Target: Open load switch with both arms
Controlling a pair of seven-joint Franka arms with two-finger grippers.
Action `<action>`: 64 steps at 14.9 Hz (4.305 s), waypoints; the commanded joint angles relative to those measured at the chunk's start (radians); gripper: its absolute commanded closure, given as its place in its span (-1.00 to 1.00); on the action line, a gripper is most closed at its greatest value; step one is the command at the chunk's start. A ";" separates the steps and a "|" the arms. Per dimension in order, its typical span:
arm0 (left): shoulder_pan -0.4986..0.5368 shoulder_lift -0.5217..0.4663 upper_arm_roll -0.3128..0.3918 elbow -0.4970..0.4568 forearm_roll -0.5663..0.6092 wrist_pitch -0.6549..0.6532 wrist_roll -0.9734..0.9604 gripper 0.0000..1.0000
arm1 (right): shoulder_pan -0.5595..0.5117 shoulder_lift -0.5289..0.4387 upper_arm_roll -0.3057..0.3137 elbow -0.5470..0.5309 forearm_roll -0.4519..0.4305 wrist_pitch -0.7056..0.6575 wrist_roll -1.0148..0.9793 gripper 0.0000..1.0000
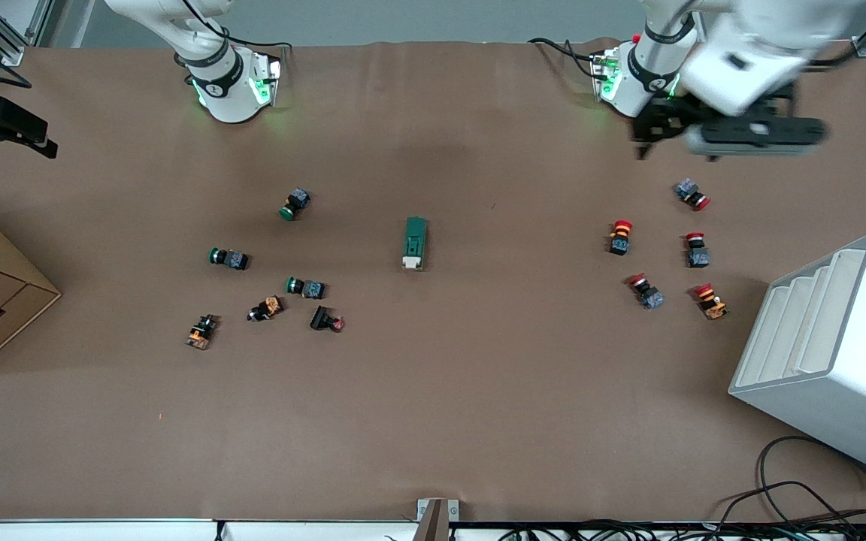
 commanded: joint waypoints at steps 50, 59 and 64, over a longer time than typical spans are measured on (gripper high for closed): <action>-0.801 0.891 -0.046 -0.341 1.876 0.386 -2.108 -0.98 | 0.703 0.817 0.003 0.090 0.174 0.607 1.916 -1.00; -0.815 0.908 -0.035 -0.332 1.871 0.386 -2.130 -0.99 | 0.736 0.845 0.006 0.089 0.251 0.604 1.956 -1.00; -0.813 0.908 -0.035 -0.332 1.871 0.386 -2.130 -0.99 | 0.749 0.845 0.011 0.089 0.250 0.549 1.958 -1.00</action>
